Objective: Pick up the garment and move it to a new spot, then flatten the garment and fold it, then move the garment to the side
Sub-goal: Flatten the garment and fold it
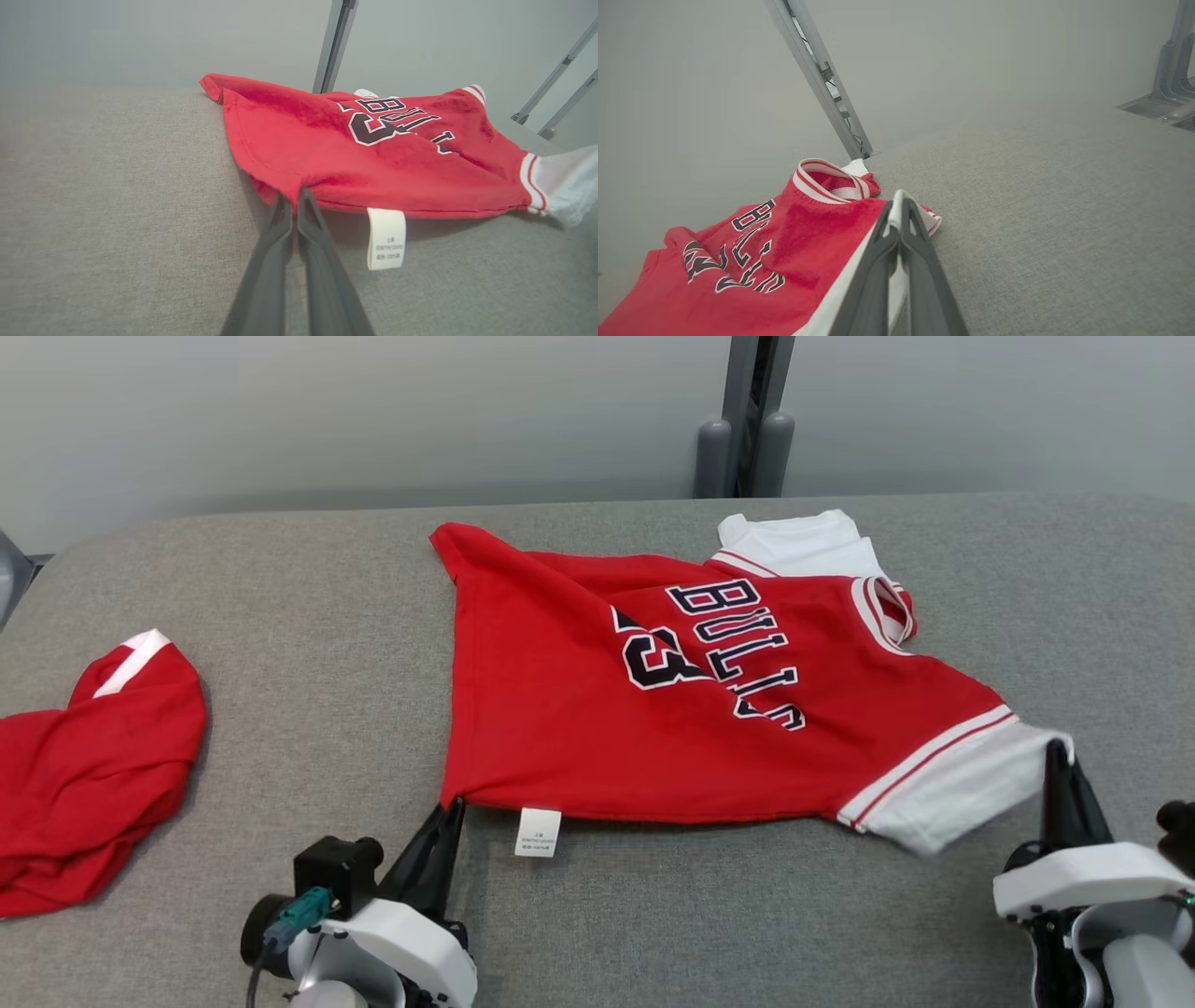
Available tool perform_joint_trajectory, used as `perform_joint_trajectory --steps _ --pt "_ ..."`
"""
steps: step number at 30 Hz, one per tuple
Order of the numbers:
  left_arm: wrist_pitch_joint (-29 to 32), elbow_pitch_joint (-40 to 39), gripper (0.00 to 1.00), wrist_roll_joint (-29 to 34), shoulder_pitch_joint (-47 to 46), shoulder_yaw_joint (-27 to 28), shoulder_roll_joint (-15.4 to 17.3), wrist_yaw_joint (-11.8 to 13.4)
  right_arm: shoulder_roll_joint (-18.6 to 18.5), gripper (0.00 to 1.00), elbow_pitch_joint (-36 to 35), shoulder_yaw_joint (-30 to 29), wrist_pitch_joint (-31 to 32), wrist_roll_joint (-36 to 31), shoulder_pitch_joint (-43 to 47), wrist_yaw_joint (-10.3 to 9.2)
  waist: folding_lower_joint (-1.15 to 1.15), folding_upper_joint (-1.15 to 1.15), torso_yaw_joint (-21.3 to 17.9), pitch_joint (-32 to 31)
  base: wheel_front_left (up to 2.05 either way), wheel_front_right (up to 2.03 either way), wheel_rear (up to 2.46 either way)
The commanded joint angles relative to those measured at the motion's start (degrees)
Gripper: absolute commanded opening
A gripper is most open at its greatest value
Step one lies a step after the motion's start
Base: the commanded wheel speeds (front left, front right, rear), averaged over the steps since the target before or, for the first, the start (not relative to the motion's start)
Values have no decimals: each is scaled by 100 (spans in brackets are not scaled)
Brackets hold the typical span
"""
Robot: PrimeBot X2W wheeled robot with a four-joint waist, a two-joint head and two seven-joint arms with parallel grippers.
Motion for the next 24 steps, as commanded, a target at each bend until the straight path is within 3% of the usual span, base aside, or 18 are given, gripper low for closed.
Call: perform_joint_trajectory --steps 1,11,24 --pt "55 -97 0 -27 -101 12 94 -42 -88 0 -184 27 6 9 -85 1 0 0 -5 -60 0 0 0" --pt "469 -1097 0 -148 -493 191 478 -102 -595 0 -1310 181 307 -80 -769 1 0 0 -10 -368 0 0 0" --pt "1120 -2352 0 -433 -1049 569 721 147 -881 0 -2506 36 1228 -320 -1571 1 0 0 -31 -596 0 0 0"
